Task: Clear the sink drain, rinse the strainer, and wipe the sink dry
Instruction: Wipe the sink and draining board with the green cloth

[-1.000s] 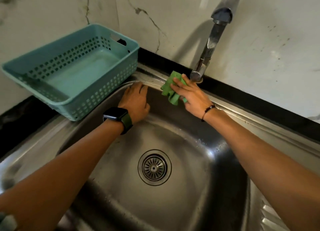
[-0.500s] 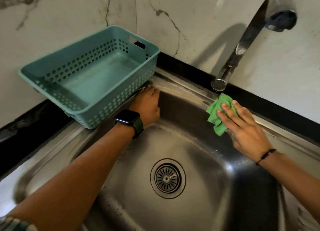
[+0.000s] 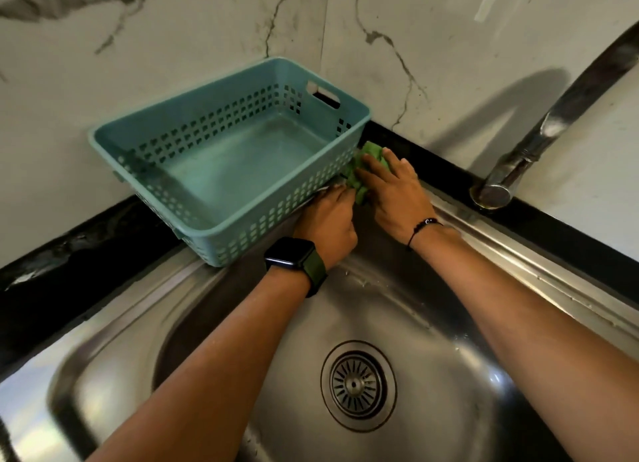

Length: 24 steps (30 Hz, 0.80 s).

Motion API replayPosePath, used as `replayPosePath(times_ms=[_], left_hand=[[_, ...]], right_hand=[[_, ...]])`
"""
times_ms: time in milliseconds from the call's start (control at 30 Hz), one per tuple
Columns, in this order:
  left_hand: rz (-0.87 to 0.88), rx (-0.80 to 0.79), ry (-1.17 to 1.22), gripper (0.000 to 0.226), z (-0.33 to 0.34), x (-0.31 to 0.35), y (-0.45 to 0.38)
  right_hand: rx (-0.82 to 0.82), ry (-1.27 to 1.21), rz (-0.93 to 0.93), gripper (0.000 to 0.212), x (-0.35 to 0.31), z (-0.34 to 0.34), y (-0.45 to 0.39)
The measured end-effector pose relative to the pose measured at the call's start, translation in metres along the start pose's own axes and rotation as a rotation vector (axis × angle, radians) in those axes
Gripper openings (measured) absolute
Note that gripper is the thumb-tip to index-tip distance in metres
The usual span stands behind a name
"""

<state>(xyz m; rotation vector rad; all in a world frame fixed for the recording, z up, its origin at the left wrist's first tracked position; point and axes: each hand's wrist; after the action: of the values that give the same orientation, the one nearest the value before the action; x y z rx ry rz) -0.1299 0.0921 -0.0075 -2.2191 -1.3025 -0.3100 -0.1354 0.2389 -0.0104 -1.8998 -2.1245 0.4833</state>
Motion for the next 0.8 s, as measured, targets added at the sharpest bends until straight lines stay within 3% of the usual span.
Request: replayPosePath(times_ms=[433,800], left_hand=[[-0.093,0.074,-0.084,0.039,-0.002,0.01,0.001],[-0.051,-0.033,-0.257,0.047,-0.004,0.016,-0.009]], right_hand=[[-0.089,0.006,-0.097,0.051,0.008,0.009,-0.032],[-0.168,0.075,-0.056,0.052,0.006,-0.017,-0.02]])
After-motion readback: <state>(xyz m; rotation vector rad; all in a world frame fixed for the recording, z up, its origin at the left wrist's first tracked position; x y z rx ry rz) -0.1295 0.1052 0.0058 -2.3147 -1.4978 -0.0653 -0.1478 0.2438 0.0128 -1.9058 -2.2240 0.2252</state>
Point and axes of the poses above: each hand's wrist, its own y-axis away from the middle knuckle, its own z-axis out of the palm, x = y × z, and after that the axes turned 13 degrees about x, right-handed
